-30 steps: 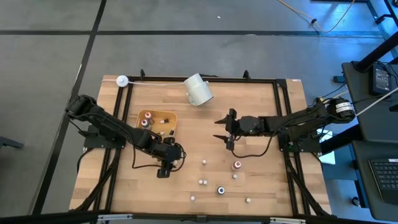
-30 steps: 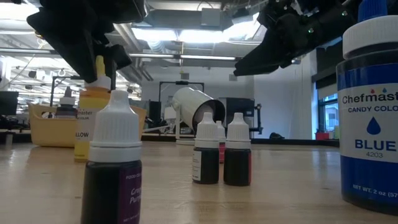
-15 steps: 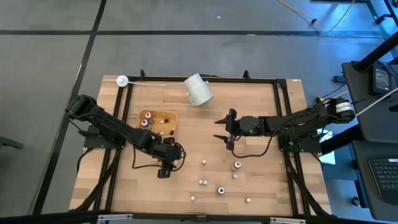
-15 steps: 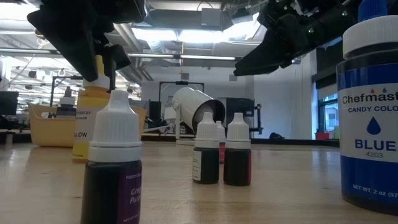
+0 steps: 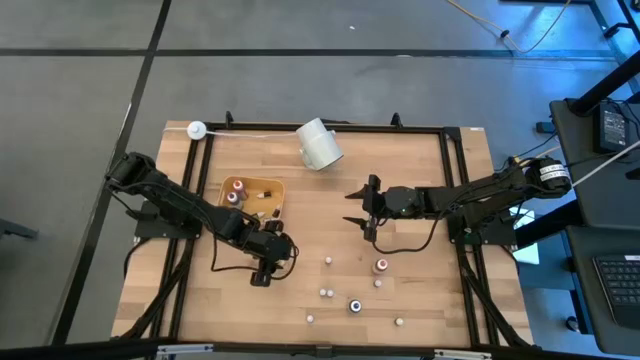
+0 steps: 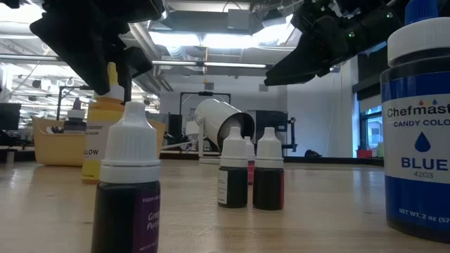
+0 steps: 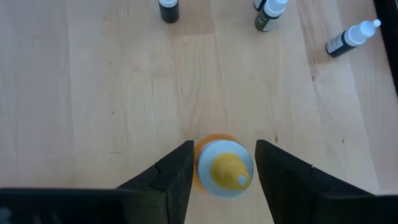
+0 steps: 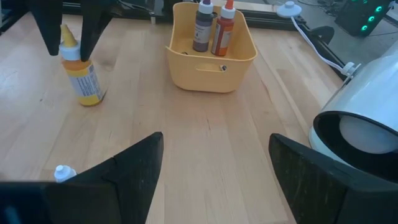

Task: Pick & Place food coloring
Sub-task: Put the large yellow food coloring bottle into the bin

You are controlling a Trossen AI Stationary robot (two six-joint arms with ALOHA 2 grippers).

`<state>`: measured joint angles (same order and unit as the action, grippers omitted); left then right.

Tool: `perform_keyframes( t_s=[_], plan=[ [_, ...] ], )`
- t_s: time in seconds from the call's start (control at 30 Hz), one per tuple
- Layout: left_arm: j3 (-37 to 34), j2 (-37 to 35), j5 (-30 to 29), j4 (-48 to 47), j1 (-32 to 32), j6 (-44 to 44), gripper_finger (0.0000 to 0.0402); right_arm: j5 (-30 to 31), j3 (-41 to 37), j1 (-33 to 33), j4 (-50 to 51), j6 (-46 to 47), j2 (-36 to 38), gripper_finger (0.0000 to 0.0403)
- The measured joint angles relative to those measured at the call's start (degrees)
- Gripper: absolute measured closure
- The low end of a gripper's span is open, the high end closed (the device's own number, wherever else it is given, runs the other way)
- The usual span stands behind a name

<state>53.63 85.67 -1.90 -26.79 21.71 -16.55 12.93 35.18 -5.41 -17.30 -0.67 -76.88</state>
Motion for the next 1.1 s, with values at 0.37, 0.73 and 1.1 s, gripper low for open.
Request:
perform_keyframes(
  t_s=[0.37,0.73,1.1],
  plan=[
    [0.00,0.00,-1.47,-0.04,0.01,-2.71,0.0285,0.00,0.00,0.00,0.00,-1.23,0.00,0.0109],
    [-0.06,-4.04,-0.30,-1.65,-0.09,-10.19,0.0285,0.00,0.00,0.00,-0.04,-1.22,0.00,0.0109],
    [-0.04,-17.61,-15.89,-22.01,-0.08,-23.25,0.0284,0.00,0.00,0.00,-0.08,-1.11,0.00,0.0109]
  ],
)
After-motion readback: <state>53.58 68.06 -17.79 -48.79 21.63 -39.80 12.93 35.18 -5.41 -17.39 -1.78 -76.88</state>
